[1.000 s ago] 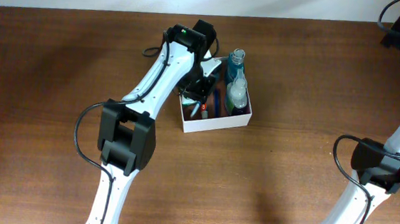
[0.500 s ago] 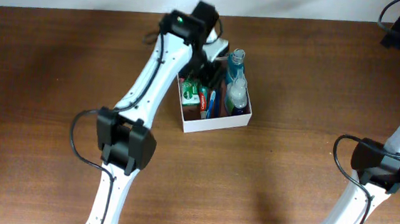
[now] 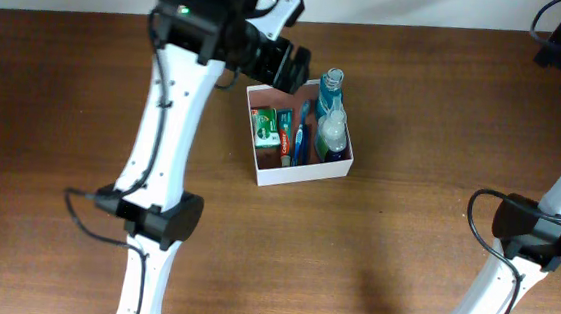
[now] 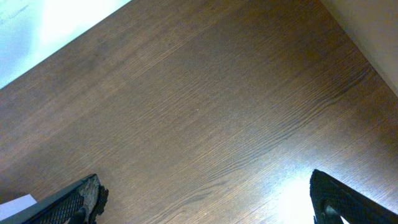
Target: Pack container
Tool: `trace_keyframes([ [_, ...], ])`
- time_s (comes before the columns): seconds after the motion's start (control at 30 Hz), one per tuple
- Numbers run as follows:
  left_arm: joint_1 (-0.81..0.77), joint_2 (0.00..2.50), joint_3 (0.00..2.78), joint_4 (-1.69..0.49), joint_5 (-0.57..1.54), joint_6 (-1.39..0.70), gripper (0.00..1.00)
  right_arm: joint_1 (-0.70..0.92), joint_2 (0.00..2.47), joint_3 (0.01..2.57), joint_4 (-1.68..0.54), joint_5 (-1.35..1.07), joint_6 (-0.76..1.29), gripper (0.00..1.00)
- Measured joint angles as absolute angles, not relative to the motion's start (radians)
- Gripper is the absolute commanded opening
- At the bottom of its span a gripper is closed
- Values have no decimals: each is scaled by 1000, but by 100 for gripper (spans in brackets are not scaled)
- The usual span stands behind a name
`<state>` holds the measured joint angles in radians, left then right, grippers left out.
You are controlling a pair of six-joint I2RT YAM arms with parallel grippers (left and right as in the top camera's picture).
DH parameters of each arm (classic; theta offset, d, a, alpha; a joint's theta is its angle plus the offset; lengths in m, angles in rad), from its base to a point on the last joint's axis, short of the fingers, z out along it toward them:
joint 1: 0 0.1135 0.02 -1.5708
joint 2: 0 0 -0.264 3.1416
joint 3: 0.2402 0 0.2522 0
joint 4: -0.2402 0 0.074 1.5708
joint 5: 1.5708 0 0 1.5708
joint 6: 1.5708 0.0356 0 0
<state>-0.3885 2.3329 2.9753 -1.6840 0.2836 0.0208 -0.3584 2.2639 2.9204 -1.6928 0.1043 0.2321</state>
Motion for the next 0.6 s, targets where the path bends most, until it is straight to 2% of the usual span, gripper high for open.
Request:
trace_keyframes([
  [0.37, -387, 2055, 2869, -1686, 160, -46, 100, -358, 2264, 2920, -1692, 104, 232, 98],
  [0.6, -400, 1901, 2518, -1687, 112, -69, 99, -358, 2264, 2920, -1692, 104, 232, 98],
])
